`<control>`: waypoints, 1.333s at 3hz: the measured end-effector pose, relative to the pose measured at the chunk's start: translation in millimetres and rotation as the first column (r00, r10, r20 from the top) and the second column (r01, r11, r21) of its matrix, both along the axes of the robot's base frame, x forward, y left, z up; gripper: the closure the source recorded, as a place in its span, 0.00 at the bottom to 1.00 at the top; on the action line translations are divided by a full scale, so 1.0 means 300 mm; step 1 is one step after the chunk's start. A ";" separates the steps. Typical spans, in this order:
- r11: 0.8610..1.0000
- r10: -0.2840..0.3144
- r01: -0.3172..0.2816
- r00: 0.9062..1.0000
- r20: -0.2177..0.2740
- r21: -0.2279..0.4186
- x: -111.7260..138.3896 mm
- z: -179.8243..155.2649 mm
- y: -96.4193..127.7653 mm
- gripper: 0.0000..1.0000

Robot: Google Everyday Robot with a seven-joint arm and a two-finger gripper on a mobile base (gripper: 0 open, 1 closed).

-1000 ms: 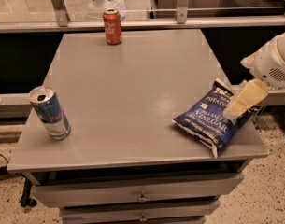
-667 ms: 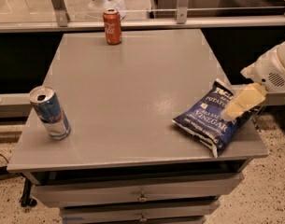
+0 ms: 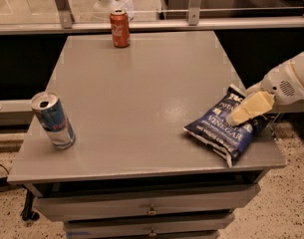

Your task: Move blue chip bag near coke can

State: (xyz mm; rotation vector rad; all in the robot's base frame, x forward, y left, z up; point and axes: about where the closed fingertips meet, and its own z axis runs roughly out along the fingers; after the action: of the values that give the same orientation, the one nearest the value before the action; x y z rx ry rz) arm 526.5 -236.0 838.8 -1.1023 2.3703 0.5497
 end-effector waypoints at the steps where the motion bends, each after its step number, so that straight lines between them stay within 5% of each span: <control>1: 0.999 -0.015 0.017 0.999 -0.028 0.050 0.011 0.001 0.009 0.40; 3: 0.993 -0.073 0.073 0.997 -0.002 0.095 0.046 0.071 -0.001 0.87; 4: 0.970 -0.234 0.224 0.967 0.103 0.098 0.111 0.215 -0.056 1.00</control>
Offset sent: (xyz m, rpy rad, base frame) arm 0.0088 -0.0008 0.0152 0.1083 0.0395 -0.0536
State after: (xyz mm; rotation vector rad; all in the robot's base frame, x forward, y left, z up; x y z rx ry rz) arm 559.8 -252.7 903.4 -0.7870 2.3111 0.4868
